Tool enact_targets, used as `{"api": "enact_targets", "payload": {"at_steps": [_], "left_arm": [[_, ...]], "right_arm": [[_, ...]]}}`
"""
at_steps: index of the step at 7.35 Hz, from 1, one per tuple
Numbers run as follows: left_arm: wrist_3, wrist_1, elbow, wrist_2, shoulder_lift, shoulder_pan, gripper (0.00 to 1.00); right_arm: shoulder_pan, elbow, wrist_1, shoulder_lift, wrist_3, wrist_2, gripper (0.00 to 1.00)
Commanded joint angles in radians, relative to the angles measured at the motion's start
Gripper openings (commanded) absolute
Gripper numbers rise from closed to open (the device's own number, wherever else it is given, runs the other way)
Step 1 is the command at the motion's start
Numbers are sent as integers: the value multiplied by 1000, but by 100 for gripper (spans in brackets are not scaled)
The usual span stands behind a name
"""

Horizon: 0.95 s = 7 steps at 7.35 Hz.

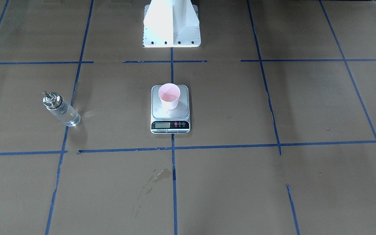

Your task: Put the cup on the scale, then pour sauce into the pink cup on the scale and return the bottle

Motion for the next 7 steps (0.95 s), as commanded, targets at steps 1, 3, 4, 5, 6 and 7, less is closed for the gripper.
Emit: {"api": "enact_targets", "payload": {"at_steps": [1,3,4,5,6,7], "left_arm": [[-33,0,-20,-49,0,0,100],[-32,-5,-38,-60,0,0,100],[-32,-6,-44,-60,0,0,100],[-26,-6,-44,-60,2,0,100],[-26,-6,-44,-57,3,-2,100],[-24,-6,-44,-57,10,-2,100]], "right_arm": [[0,0,0,0,0,0,100],[0,-2,0,0,0,0,100],[0,-2,0,1,0,0,100],[0,-2,0,1,0,-2,100],[0,-2,1,3,0,-2,100],[0,-2,1,3,0,-2,100]]}}
